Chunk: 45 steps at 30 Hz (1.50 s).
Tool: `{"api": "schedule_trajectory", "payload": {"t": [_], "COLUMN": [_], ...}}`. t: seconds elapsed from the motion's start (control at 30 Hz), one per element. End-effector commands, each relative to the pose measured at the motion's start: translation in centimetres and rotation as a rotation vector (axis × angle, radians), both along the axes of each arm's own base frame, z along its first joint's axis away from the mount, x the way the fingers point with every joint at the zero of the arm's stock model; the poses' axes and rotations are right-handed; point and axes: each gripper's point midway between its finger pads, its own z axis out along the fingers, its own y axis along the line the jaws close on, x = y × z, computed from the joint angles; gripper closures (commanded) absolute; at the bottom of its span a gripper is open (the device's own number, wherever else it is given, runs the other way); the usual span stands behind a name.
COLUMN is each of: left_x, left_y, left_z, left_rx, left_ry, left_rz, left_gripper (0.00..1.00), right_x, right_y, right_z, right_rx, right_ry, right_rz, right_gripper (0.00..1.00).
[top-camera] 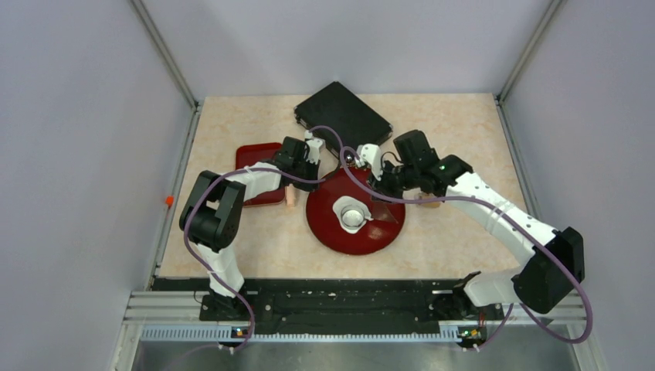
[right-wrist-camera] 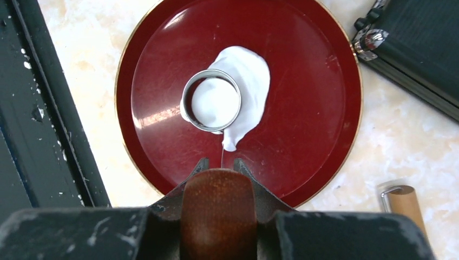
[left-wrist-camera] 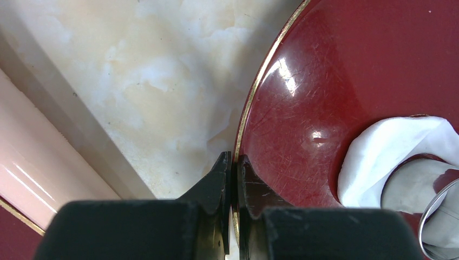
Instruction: Roll out the dumpling wrappers from the dough
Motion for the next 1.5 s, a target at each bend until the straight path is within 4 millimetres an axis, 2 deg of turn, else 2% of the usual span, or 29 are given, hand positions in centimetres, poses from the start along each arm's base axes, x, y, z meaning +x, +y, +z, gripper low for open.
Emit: {"api": "schedule_trajectory", "payload": {"t": [0.0, 0.4, 0.57, 0.83, 1.13, 1.47], "left_x": [1.2, 1.1, 1.1, 1.1, 1.1, 1.0], "left_y": [1.3, 1.3, 1.3, 1.3, 1.3, 1.1], "left_z": [1.2, 1.2, 1.2, 1.2, 1.1, 1.1], "left_rx": [0.028, 0.027, 0.025, 0.026, 0.027, 0.022], "left_ry": [-0.062, -0.061, -0.062, -0.061, -0.059, -0.06], "left_rz": [0.053, 0.053, 0.052, 0.051, 0.048, 0.04], "left_gripper": [1.0, 1.0, 1.0, 1.0, 1.0, 1.0], "right_x": [0.2, 2.0, 3.3, 4.5, 7.5, 10.1], "right_y": [0.7, 1.3, 1.2, 2.3, 2.3, 3.5], "right_z": [-0.1, -2.2, -2.2, -2.8, -2.0, -1.9], "right_rx": [0.035, 0.017, 0.015, 0.04, 0.028, 0.024], "right_ry": [0.0, 0.004, -0.046, -0.034, -0.128, -0.161], "right_rz": [0.026, -0.014, -0.048, -0.06, -0.146, -0.157], "right_gripper": [1.0, 1.0, 1.0, 1.0, 1.0, 1.0]}}
